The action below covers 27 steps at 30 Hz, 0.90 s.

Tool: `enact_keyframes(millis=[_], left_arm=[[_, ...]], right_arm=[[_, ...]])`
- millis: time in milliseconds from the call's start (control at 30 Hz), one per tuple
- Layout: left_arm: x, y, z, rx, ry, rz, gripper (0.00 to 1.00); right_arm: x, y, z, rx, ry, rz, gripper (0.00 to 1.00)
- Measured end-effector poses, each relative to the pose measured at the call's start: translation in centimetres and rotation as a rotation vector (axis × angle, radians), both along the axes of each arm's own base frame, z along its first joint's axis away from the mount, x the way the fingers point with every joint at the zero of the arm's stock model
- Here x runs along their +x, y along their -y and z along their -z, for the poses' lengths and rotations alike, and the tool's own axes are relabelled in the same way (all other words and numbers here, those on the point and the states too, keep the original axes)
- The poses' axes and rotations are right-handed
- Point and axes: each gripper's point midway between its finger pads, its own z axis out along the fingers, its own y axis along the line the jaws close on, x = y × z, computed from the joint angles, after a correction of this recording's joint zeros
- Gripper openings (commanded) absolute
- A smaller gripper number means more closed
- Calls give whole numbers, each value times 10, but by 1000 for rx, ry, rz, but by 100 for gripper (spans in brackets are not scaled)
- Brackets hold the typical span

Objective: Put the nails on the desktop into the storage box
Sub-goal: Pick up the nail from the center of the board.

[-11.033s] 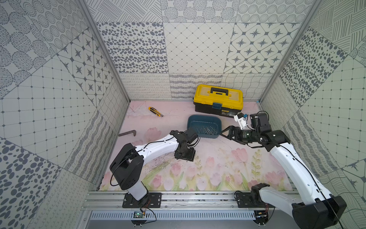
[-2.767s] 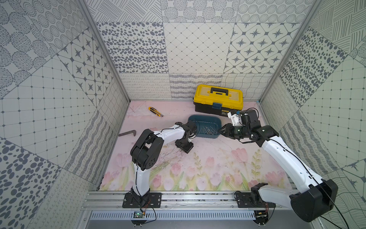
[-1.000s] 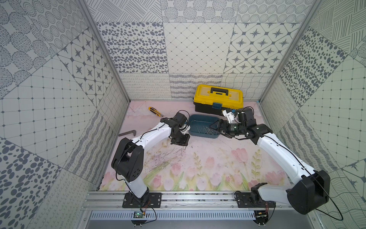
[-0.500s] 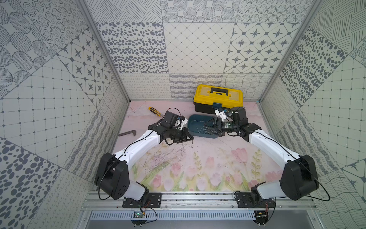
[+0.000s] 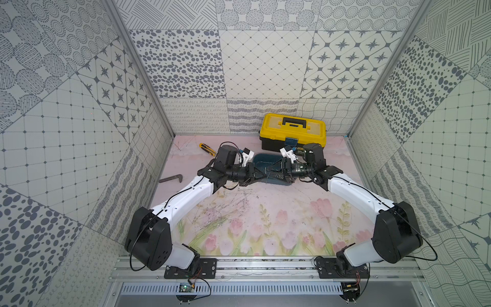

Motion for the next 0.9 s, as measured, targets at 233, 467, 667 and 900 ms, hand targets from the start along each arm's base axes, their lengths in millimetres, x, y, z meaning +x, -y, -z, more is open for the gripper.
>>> enact_keyframes(millis=[233, 467, 667, 900], left_arm=[[-4, 3, -12, -52, -2, 12, 0], [-9, 3, -15, -76, -9, 24, 0], [-13, 3, -17, -88, -16, 34, 0], [-14, 4, -18, -95, -22, 42, 0]], right_arm=[[-1, -5, -5, 16, 2, -4, 53], [5, -6, -11, 34, 8, 25, 48], [8, -8, -19, 60, 15, 38, 44], [6, -12, -20, 65, 8, 31, 39]])
